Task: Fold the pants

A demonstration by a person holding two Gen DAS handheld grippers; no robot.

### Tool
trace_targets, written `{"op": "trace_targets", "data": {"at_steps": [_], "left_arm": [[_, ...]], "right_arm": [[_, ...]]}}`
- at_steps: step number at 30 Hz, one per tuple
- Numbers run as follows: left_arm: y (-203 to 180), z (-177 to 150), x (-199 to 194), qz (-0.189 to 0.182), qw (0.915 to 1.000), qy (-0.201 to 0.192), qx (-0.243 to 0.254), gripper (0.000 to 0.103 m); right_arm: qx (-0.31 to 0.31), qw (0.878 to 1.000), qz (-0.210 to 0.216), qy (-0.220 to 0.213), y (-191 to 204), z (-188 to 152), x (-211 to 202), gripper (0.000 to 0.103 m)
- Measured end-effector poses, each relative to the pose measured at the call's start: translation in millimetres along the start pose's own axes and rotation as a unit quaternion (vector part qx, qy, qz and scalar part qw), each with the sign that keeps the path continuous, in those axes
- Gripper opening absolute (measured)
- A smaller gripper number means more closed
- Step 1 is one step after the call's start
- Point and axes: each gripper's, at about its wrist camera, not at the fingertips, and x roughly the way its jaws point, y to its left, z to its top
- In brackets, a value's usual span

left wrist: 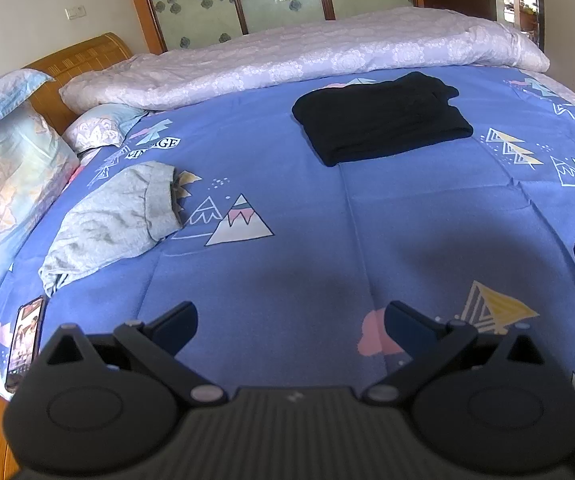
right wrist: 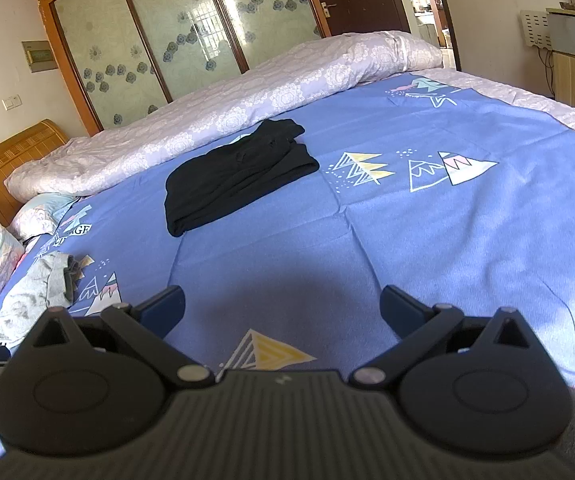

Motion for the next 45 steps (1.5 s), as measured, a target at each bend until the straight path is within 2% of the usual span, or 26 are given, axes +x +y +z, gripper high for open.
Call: {"op": "trace_targets", "data": {"at_steps": [45], "left_arm": [[-0.7,0.7,4.6,-0.003,1.0000,0.005,0.004,0.103]], "right_arm": [[0.001,1.000,0.001,0.002,-2.3,0.3,0.1,0.103]]}}
